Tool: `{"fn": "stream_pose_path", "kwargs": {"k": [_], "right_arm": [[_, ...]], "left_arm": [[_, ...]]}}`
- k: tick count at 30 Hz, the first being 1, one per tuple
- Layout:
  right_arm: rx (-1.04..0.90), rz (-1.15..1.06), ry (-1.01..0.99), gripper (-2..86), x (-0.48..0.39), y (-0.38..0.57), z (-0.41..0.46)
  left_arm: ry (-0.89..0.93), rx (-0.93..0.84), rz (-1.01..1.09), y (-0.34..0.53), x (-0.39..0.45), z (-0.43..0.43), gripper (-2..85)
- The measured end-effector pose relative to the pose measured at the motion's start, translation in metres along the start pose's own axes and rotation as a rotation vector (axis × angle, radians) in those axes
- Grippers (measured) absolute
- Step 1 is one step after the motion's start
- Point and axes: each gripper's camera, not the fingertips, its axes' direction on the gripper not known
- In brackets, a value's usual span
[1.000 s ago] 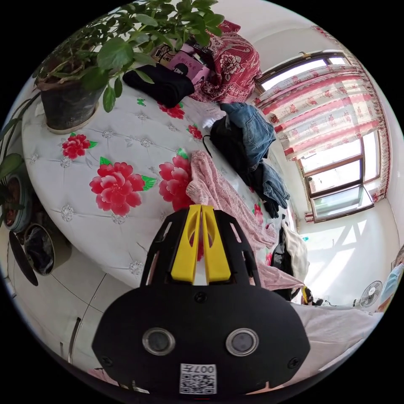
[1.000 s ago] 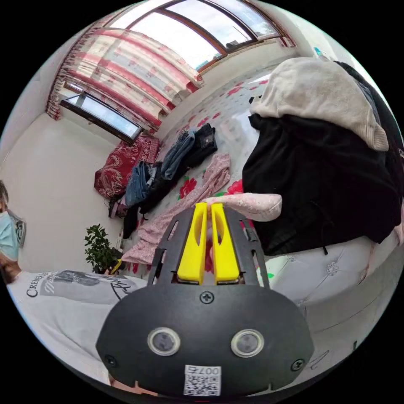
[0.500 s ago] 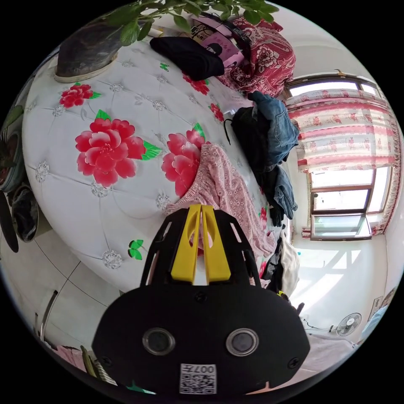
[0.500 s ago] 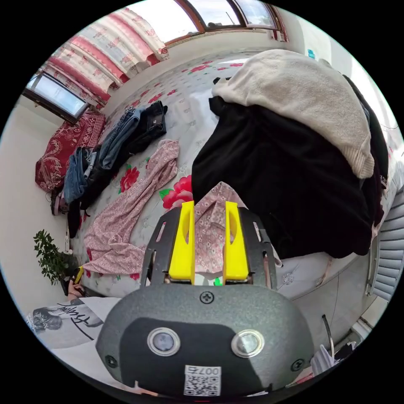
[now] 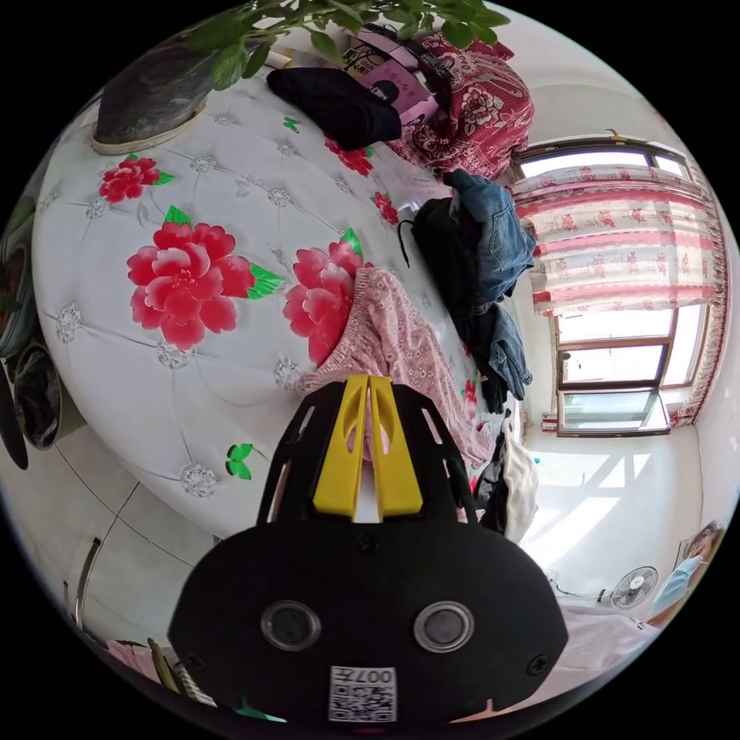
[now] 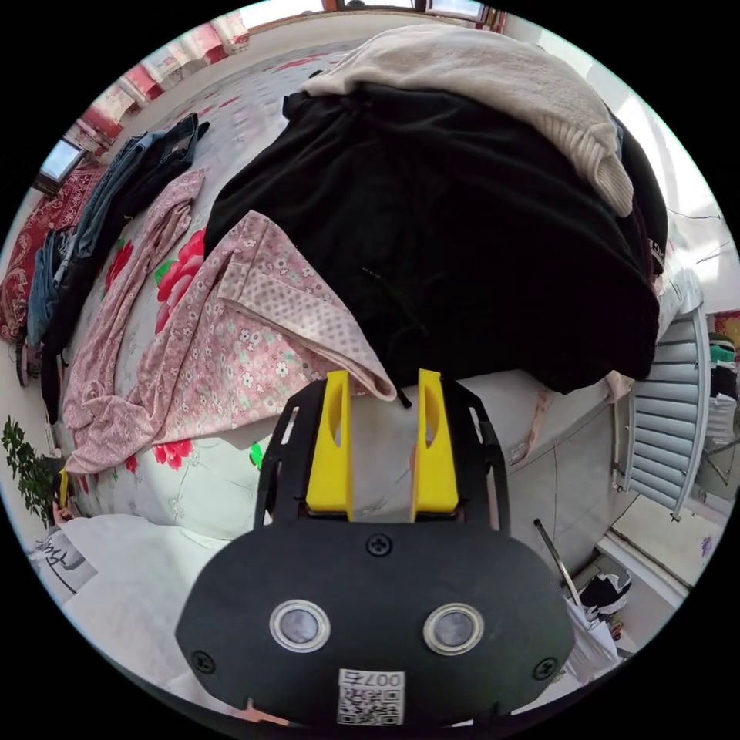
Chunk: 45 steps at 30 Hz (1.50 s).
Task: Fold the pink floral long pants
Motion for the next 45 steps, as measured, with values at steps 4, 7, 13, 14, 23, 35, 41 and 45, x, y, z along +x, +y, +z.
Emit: {"fn": "stream_pose_path", "kwargs": {"k": [4,7,13,14,23,35,41,45], "right_arm": [[-0.051,-0.04,0.007,1.3,0.002,-0.017,0.001],[0.082,-0.08,-0.167,0.3,0.01,-0.025,-0.043],[0.582,-0.061,-0.833,-0.1,0.088,-0.012,-0.188],[0.619,-0.024,-0.857,-0.1,0.104,-0.007,-0.199],[-0.064,0.123,-0.398,-0.1,0.123,0.003,-0.055],[-0.055,0.03,-0.291,0.9,0.108,0.008,-0.043],[-0.002,0.026,-0.128,3.9,0.089,0.015,-0.03],[0.116,0.039,-0.16,5.2,0.084,0.006,-0.051]], "left_arm": [[0.024,-0.006,0.02,-0.006,0.011,-0.006,-0.9],[0.051,-0.026,0.042,-0.016,0.019,-0.017,-0.9],[0.207,-0.024,0.202,-0.035,0.05,-0.066,-1.0],[0.171,-0.042,0.248,-0.033,0.053,-0.073,-1.0],[-0.139,-0.401,0.104,0.031,-0.04,-0.016,-1.0],[-0.363,-0.304,0.164,0.069,-0.04,-0.041,-0.8],[-0.233,-0.166,0.114,0.104,-0.045,-0.048,2.4],[-0.318,-0.081,0.203,0.1,-0.017,-0.058,4.5]]}}
